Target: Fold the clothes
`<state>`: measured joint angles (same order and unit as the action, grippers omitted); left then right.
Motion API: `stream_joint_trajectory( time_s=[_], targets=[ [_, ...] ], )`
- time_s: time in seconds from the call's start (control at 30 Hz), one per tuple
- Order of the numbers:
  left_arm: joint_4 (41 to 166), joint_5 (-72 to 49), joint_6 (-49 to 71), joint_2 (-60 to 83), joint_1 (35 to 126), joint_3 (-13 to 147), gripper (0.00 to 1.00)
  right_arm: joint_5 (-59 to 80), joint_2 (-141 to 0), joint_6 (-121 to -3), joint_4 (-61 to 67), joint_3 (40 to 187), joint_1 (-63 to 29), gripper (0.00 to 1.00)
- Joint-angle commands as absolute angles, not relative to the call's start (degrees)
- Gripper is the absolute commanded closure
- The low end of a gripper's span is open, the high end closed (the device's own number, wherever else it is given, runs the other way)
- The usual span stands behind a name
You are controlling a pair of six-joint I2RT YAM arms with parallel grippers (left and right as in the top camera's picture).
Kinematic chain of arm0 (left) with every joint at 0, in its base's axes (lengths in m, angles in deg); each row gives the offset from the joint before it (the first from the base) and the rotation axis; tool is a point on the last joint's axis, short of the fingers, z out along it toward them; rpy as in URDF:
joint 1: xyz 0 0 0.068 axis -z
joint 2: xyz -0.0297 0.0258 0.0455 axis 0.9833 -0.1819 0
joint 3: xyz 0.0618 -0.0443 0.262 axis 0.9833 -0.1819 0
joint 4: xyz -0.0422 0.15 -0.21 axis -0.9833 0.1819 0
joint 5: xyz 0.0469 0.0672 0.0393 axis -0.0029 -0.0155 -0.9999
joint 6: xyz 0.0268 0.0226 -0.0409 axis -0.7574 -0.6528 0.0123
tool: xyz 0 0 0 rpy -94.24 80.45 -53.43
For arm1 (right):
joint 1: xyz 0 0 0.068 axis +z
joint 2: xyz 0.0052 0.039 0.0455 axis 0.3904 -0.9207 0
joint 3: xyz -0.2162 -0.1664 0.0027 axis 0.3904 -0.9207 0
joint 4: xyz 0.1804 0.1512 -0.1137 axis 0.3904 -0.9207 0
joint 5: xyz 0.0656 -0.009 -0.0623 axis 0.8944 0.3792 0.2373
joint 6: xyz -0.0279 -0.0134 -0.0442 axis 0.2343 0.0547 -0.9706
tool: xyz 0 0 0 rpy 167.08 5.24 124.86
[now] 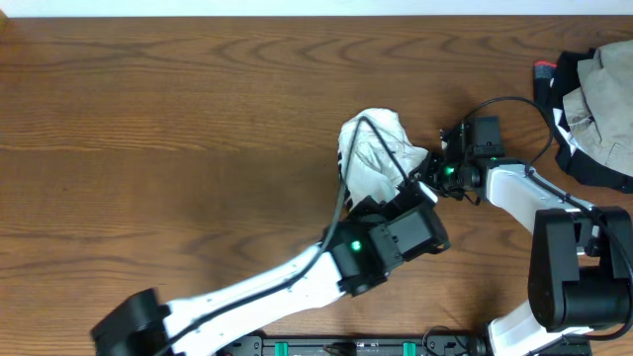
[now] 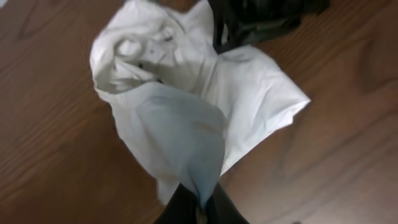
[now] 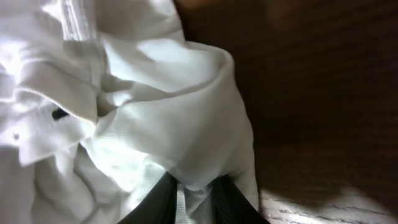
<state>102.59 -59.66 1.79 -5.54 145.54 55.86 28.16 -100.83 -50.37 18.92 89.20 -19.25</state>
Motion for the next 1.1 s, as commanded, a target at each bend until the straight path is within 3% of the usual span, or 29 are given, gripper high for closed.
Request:
stream_joint_trajectory(
  time_s=[0.0,0.73,0.87,0.93,1.03,1.07],
  targets=[
    [102.7,-53.7,5.9,-3.9,145.9,57.3,0.94,21.9,-106.4,-48.7,17.5,86.0,-18.4,0.80],
    [93.3,-46.9,11.8,-20.6,145.9,56.9,0.92,23.7,-106.4,-48.5,15.3,86.0,-18.4,0.82],
    [94.6,-46.0,11.6,-21.0,145.9,56.9,0.79,23.8,-106.3,-48.6,15.1,86.2,-18.4,0.82],
    [95.8,-46.0,11.0,-19.9,145.8,57.2,0.59,23.8,-106.1,-48.6,14.1,86.8,-18.4,0.81],
    [97.2,-46.1,10.4,-16.5,145.8,57.3,0.43,23.8,-105.6,-49.1,11.2,88.9,-18.5,0.78],
    [97.7,-46.1,9.7,-14.8,145.8,57.3,0.33,23.8,-105.4,-49.6,9.6,90.2,-18.5,0.77]
  ],
)
